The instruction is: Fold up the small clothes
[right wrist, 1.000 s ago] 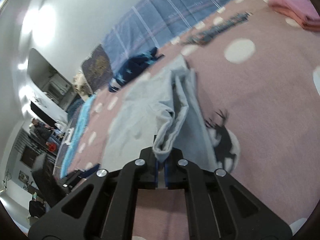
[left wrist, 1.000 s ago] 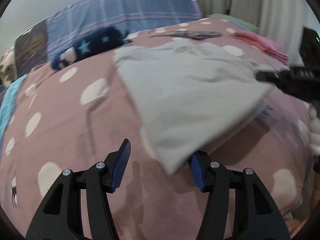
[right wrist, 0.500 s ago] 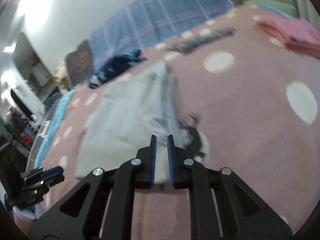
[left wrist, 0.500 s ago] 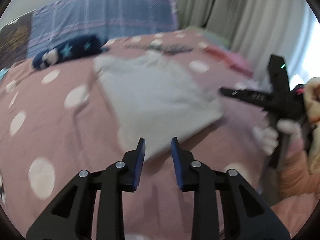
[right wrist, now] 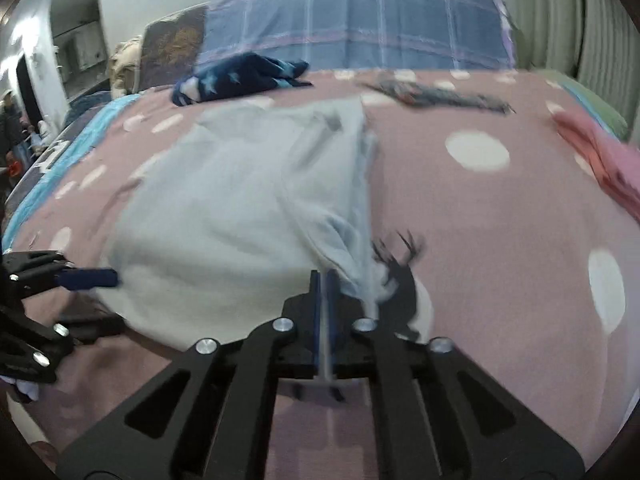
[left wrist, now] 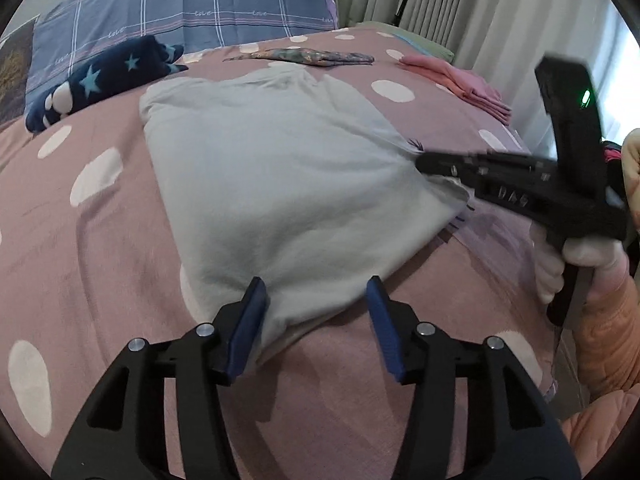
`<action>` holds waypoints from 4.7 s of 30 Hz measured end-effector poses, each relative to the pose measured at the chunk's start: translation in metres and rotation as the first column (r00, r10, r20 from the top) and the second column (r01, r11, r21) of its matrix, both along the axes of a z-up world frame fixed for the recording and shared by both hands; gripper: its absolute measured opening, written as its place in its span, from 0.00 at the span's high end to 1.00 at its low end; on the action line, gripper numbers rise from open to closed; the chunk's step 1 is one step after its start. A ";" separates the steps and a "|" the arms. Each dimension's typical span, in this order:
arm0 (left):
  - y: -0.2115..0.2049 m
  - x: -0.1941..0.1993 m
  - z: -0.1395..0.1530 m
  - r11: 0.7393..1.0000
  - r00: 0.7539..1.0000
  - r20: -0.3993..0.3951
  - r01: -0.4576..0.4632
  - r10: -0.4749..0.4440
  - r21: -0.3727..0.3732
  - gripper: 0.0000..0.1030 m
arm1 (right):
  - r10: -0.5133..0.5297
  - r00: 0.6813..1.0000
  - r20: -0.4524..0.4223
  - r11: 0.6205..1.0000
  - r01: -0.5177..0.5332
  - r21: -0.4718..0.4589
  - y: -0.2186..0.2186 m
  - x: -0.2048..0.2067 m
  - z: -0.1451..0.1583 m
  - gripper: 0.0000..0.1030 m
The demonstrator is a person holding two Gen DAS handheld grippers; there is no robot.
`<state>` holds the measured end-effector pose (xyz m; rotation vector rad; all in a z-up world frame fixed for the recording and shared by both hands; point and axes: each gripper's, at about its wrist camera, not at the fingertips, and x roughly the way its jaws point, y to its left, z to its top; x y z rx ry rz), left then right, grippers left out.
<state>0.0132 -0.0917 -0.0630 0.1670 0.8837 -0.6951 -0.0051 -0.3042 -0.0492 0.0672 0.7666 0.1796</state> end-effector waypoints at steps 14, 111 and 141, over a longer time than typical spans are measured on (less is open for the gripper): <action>0.001 0.021 -0.009 0.996 1.000 0.007 0.010 -0.009 -0.083 0.33 | -0.033 0.997 -0.070 0.998 0.037 0.059 -0.014 0.053 -0.004 0.92; 0.025 0.013 0.009 0.993 1.000 -0.011 0.020 -0.021 -0.119 0.48 | 0.053 0.993 -0.102 0.983 -0.033 0.182 -0.030 0.110 0.014 0.88; 0.058 0.002 -0.008 0.987 0.987 0.017 -0.161 0.161 0.020 0.35 | -0.089 0.985 -0.149 0.966 0.122 0.229 -0.069 -0.018 -0.023 0.52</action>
